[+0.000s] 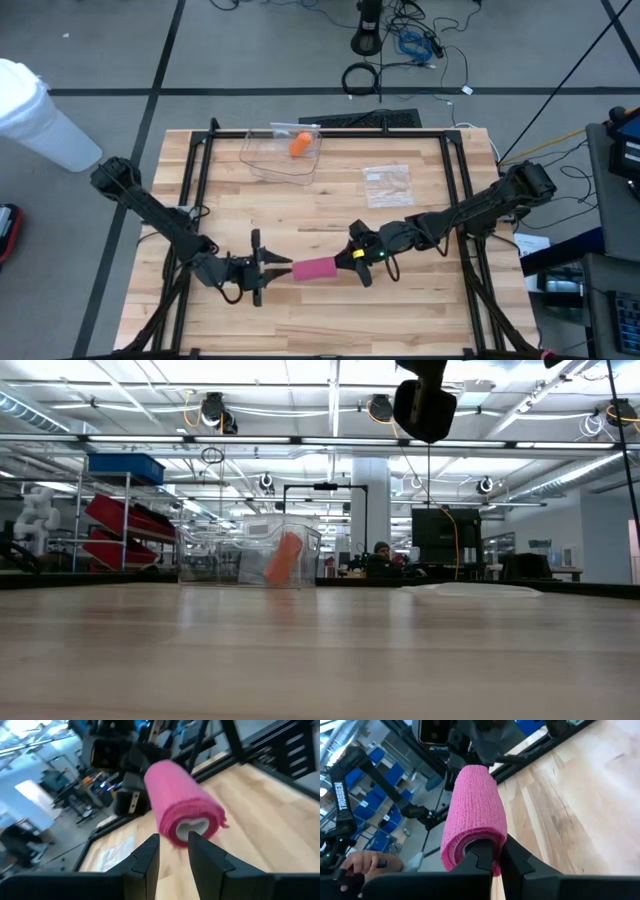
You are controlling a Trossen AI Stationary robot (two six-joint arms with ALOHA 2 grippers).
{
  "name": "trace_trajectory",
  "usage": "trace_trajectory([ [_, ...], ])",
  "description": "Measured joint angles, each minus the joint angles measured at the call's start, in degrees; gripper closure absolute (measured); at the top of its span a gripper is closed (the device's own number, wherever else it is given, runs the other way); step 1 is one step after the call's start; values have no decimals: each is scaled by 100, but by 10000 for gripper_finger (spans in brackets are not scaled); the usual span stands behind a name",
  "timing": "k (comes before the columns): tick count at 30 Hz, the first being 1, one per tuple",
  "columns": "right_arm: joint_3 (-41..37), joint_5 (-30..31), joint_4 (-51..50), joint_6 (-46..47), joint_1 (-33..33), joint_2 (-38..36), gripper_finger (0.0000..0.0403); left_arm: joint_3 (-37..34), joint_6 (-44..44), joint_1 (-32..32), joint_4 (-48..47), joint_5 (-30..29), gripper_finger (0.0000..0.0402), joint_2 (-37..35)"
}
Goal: Roll bandage
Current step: Roll the pink bandage
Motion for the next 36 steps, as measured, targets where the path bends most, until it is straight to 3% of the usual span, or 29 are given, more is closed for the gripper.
trace_trajectory([
  [12, 0, 75, -38, -24, 2, 12, 400, 0, 4, 172, 105, 123, 294, 32],
  [20, 0, -104, -155, 125, 2, 41, 400, -1, 233, 524, 156, 1087, 294, 106],
  [26, -2, -175, -256, 187, 2, 41, 397, -7, 918, 576, 521, 1249, 297, 383],
  [33, -7, -212, -256, 12, 55, 41, 396, -7, 360, 600, 587, 1226, 382, 416],
  [36, -7, -180, -484, -334, 103, 29, 394, -7, -438, 729, 605, 1255, 388, 416],
])
